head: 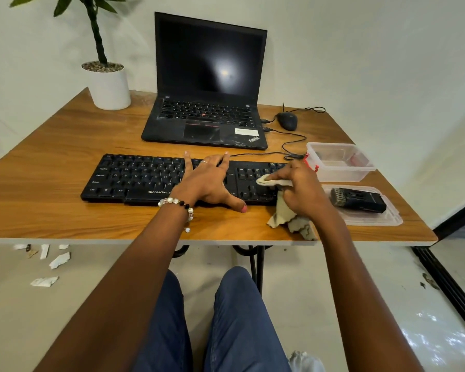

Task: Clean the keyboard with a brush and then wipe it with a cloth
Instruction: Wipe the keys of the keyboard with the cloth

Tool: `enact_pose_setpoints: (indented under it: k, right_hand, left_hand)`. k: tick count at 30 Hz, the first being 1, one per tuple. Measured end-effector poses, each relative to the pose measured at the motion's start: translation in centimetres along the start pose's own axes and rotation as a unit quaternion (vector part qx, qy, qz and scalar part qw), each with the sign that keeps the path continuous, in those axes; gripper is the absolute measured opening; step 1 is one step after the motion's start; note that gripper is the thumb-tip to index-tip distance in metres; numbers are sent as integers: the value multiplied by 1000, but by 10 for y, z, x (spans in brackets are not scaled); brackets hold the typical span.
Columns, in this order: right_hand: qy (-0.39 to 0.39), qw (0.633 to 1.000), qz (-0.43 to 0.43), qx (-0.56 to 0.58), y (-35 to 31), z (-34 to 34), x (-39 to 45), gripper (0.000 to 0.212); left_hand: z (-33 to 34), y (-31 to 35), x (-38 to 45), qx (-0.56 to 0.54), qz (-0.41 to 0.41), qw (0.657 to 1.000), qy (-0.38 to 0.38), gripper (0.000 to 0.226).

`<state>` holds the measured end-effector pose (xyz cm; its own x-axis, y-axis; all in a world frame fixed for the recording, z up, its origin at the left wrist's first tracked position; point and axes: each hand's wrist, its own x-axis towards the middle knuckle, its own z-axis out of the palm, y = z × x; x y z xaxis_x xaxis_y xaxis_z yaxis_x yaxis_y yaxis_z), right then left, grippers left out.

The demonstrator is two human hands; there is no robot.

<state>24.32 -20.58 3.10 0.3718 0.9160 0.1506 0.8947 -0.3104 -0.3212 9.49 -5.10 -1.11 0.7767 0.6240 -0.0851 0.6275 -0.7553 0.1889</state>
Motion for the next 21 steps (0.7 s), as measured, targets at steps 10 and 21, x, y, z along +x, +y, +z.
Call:
enact_pose_setpoints:
  k: [10, 21]
  right_hand:
    - [-78, 995, -64, -19, -8, 10, -10, 49]
    - [11, 1000, -13, 4, -36, 37, -18, 46]
  left_hand:
    - [2, 0, 1, 0, -4, 1000, 6, 144]
    - [2, 2, 1, 5, -7, 1000, 8, 142]
